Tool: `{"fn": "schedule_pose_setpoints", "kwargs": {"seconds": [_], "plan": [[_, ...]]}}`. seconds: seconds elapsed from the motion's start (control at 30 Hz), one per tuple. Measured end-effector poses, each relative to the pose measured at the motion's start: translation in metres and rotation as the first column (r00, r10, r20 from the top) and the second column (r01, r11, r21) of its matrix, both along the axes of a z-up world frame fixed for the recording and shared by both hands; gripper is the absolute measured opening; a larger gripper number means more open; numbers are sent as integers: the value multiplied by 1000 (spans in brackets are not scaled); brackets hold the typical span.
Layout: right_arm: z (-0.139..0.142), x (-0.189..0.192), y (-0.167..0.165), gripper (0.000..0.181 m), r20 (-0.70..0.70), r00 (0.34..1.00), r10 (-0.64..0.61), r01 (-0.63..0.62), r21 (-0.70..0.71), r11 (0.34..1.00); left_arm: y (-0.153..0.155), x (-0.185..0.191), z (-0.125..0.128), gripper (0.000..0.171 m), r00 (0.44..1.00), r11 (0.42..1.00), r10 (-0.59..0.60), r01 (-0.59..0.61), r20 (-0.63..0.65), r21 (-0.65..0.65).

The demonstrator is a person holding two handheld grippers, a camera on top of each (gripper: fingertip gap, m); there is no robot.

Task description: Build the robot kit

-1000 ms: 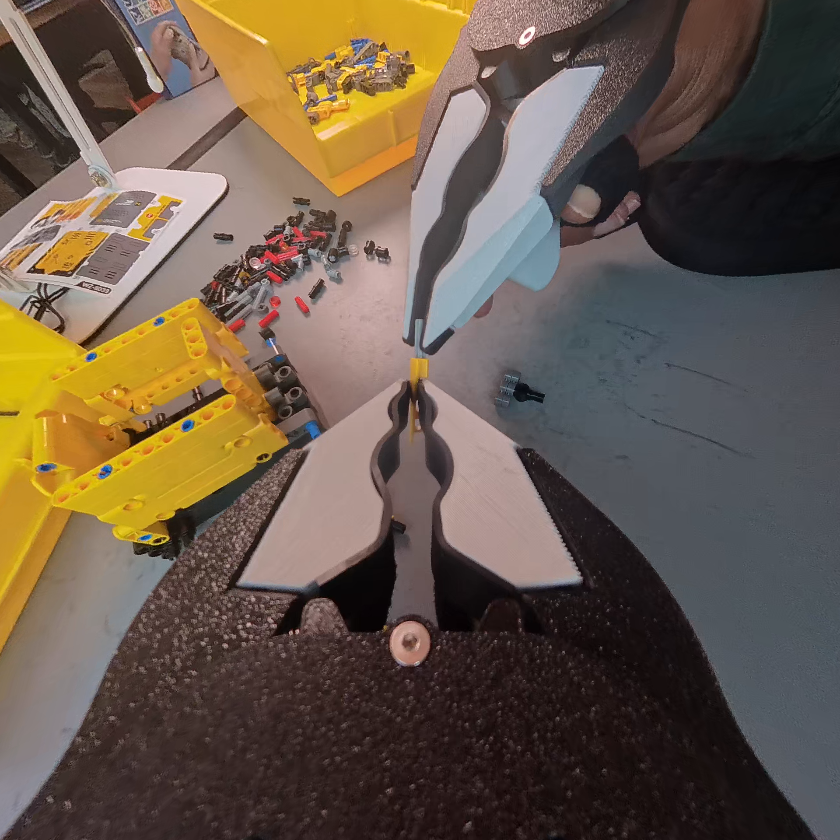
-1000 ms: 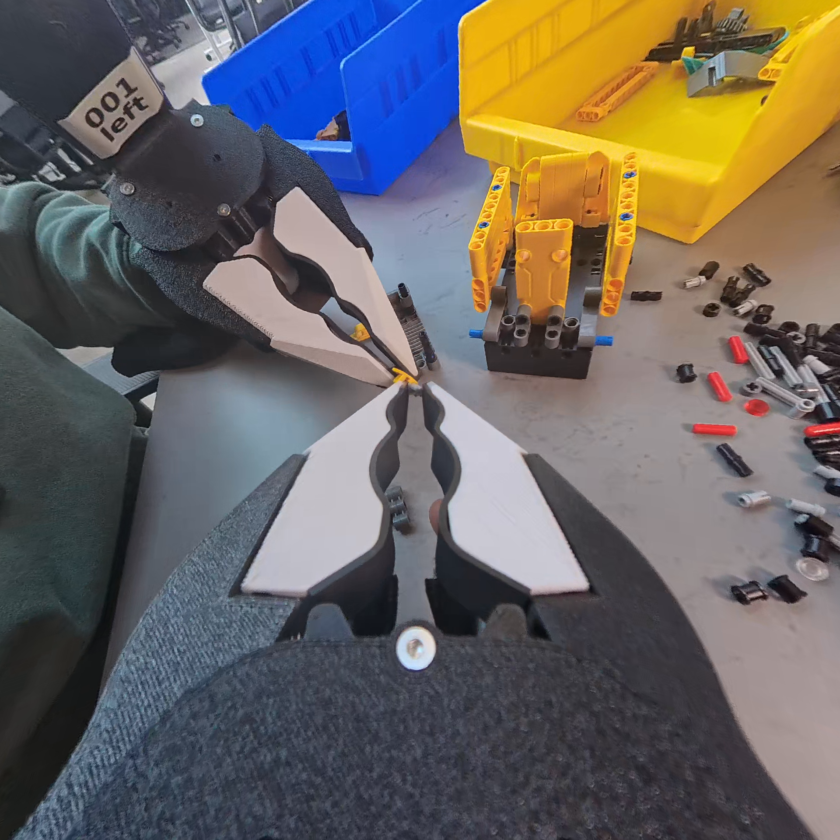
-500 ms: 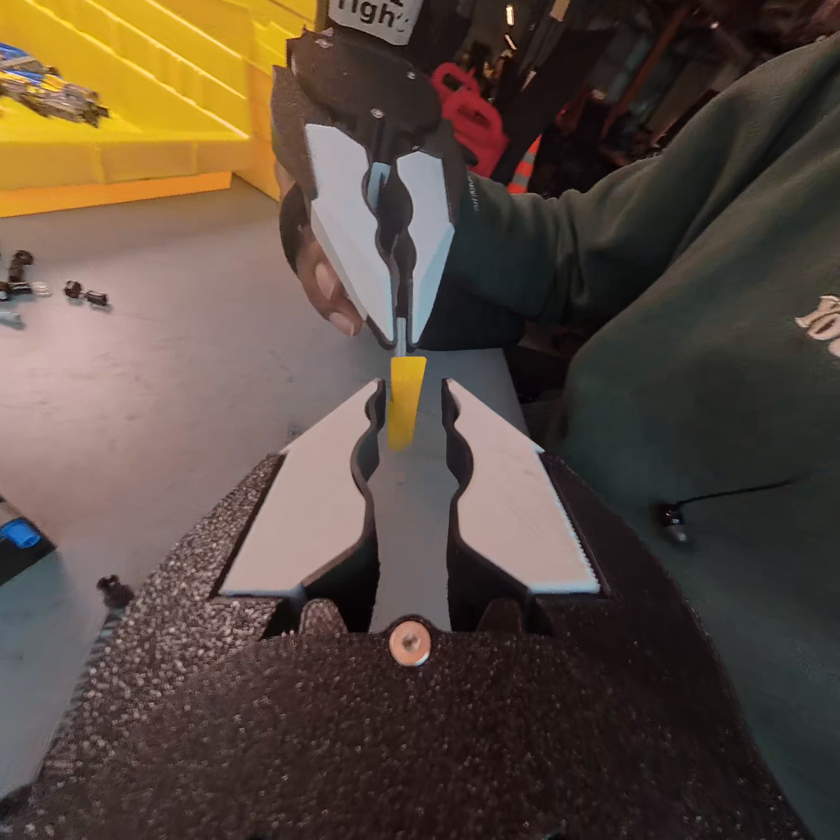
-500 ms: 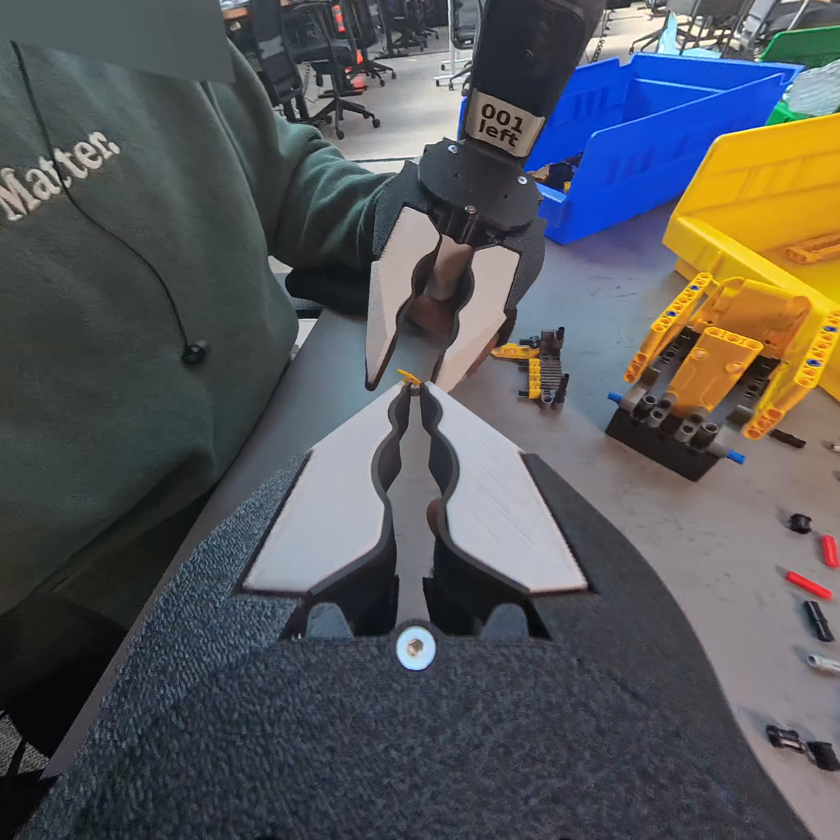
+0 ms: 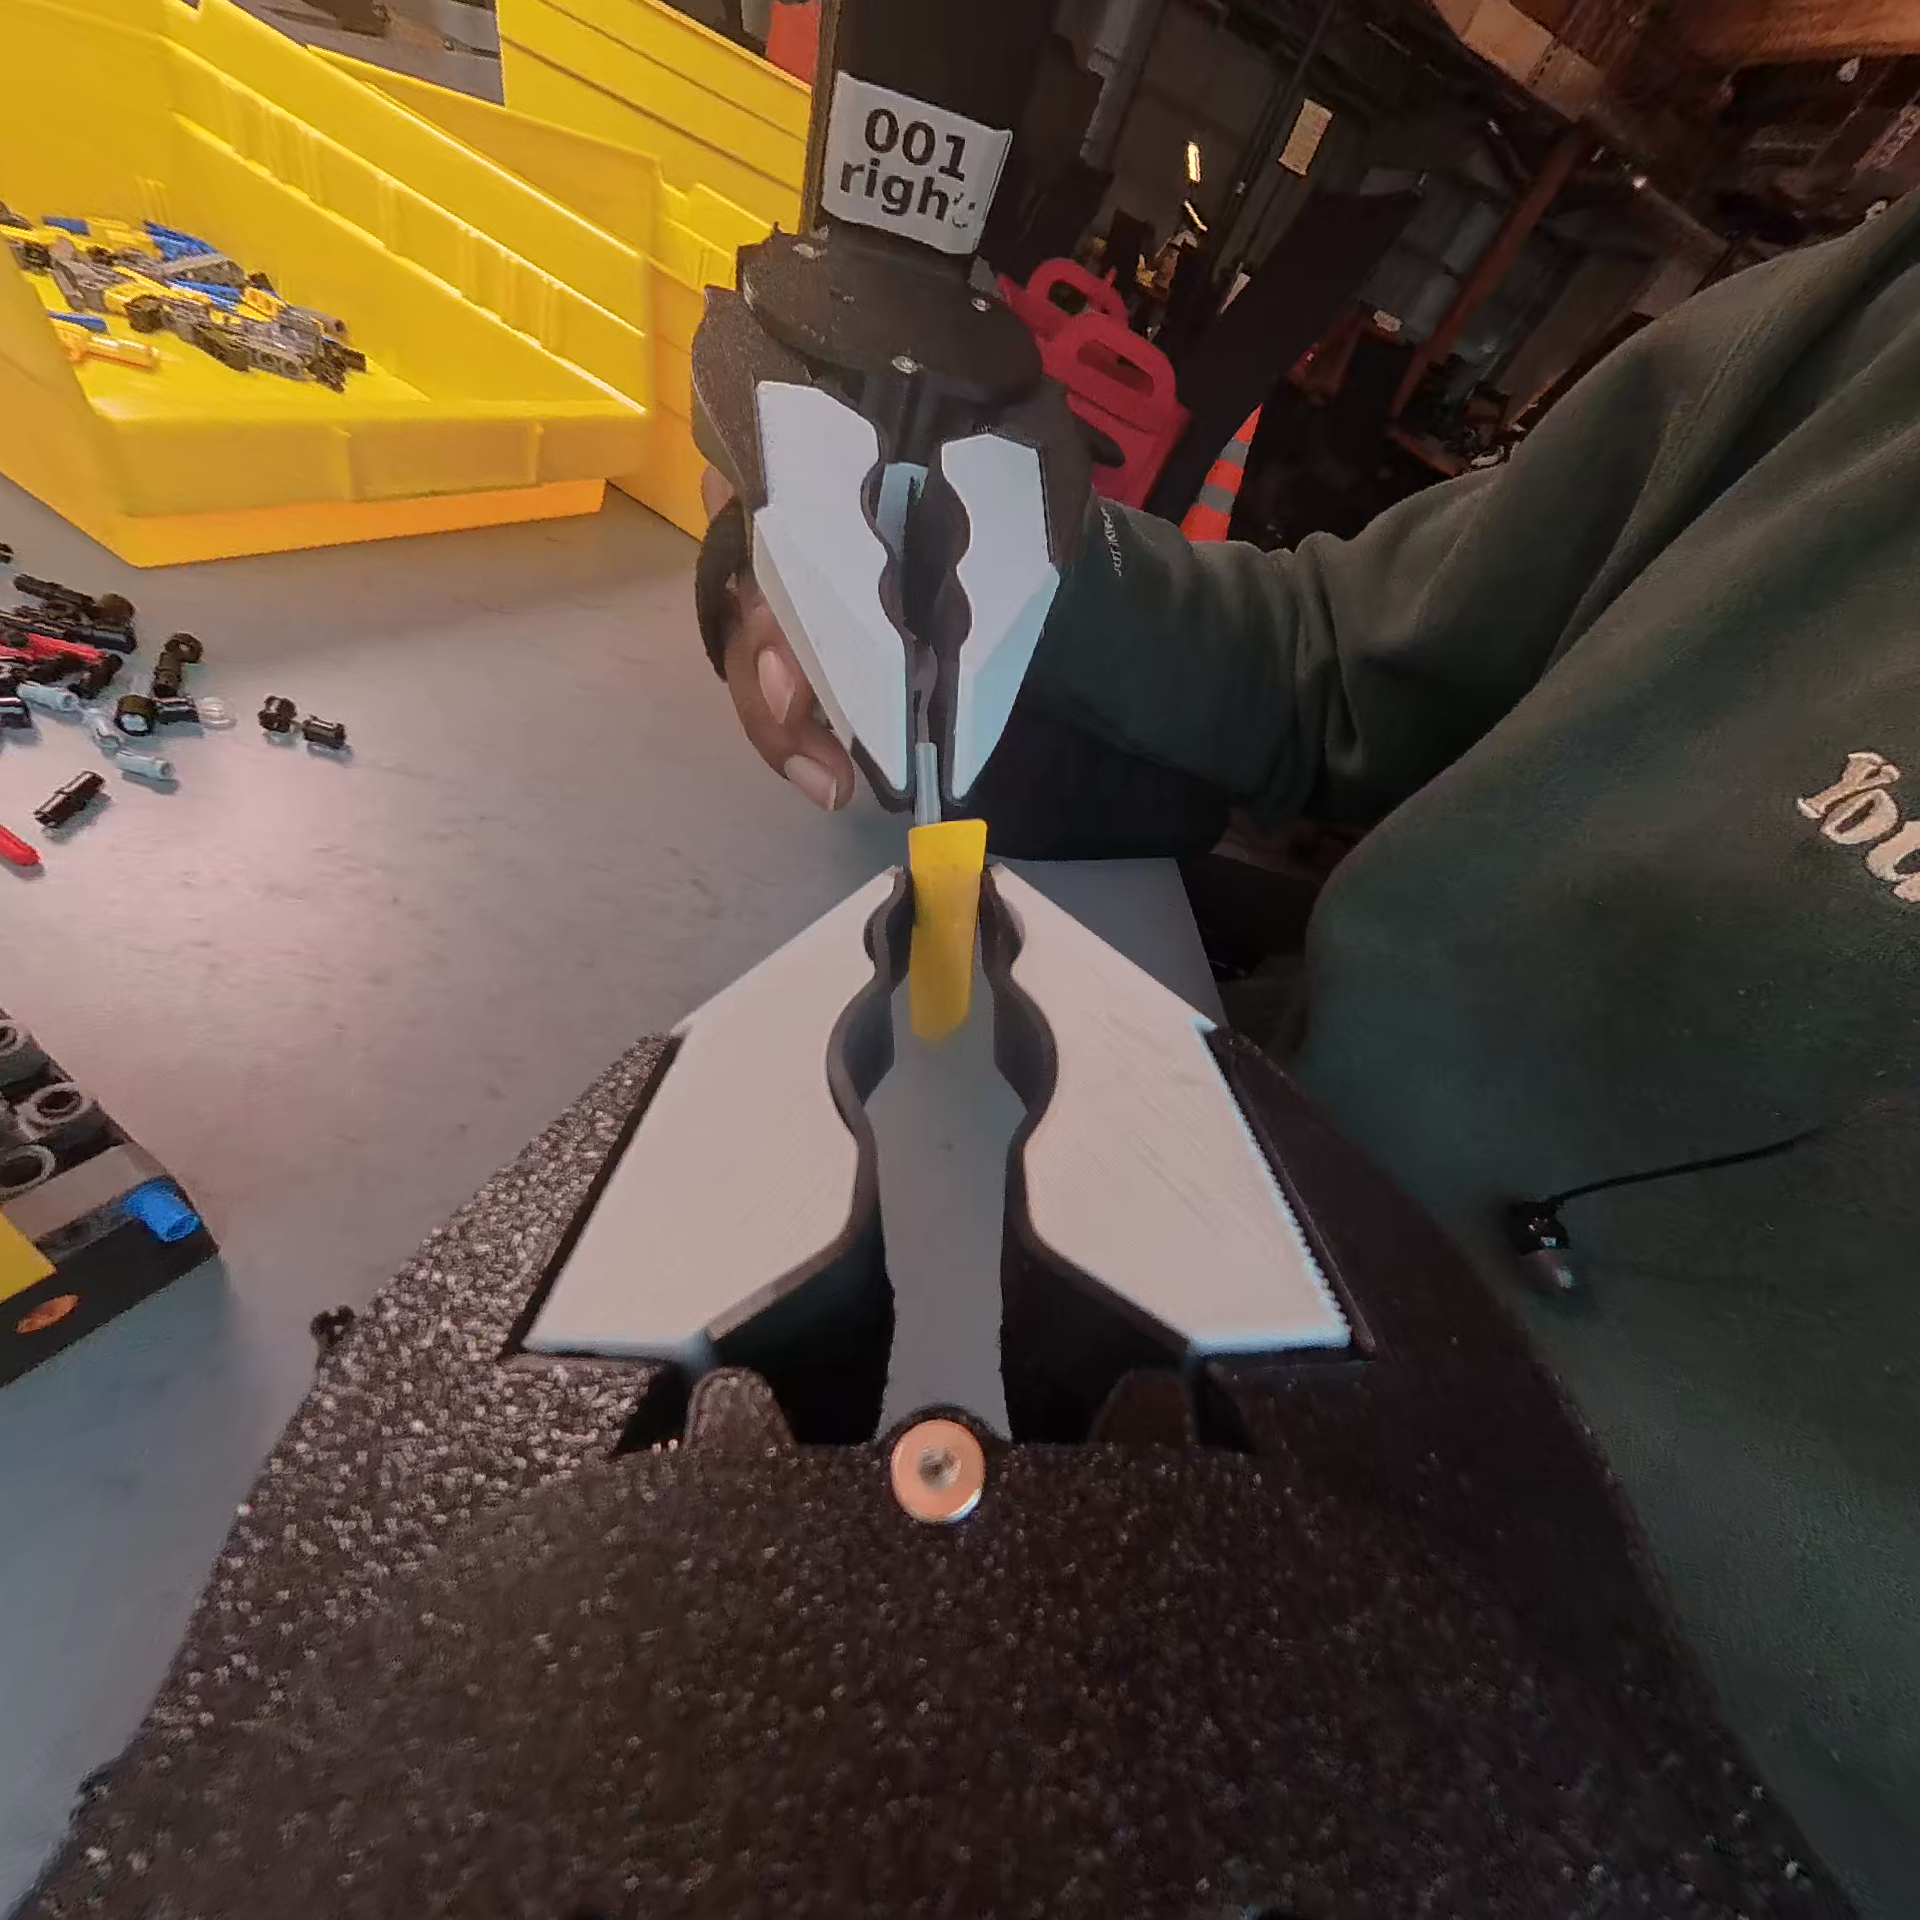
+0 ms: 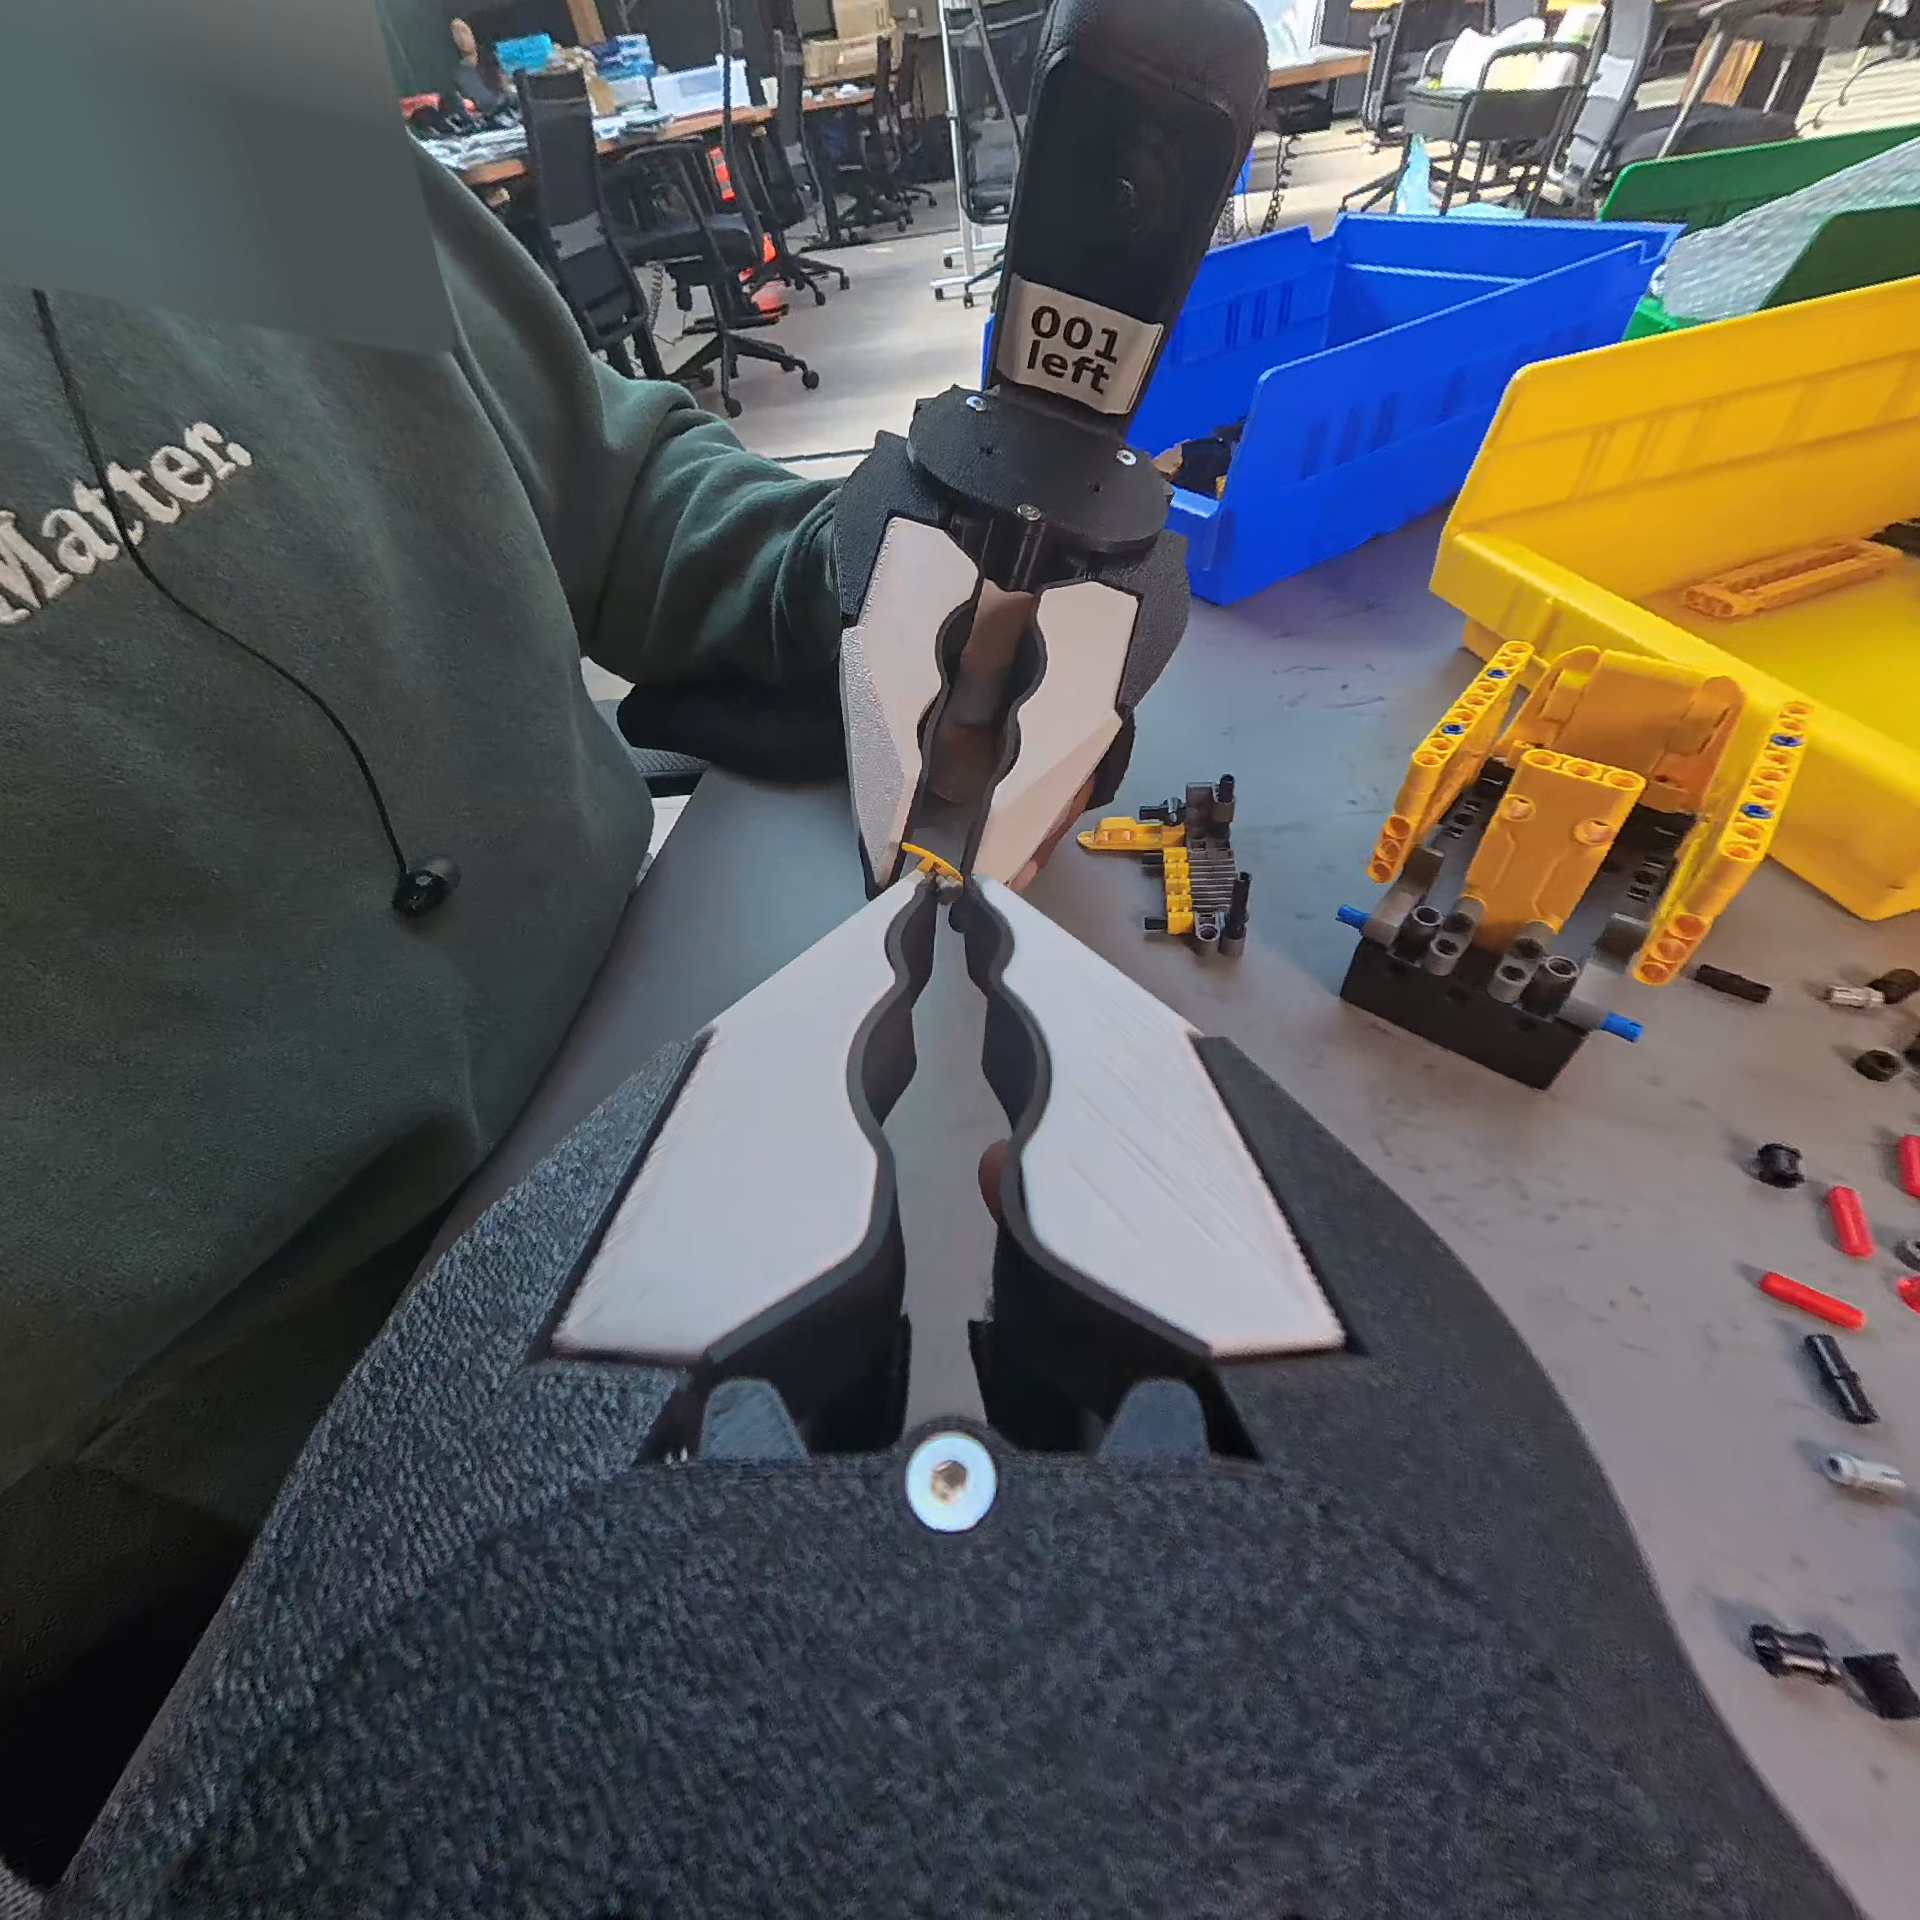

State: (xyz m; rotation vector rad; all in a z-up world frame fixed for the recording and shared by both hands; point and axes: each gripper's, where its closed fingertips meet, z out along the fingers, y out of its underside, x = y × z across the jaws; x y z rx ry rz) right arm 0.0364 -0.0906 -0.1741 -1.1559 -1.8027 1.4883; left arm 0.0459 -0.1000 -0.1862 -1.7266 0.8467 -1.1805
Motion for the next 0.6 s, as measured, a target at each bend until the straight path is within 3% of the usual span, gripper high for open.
{"fn": "schedule_pose_setpoints", "kwargs": {"seconds": [0.2,0.43,0.6], "plan": [[-3,0,14,7,15,998,-68,68,21,997,11,-7,2,12,998,998,68,-68,8,12],[-83,15,34,16,349,919,-182,63,326,943,35,-25,-15,11,974,975,216,-220,-73,-39],[-97,9,30,16,420,892,-167,-23,410,912,40,-30,-24,11,959,963,255,-264,-123,-61]]}}
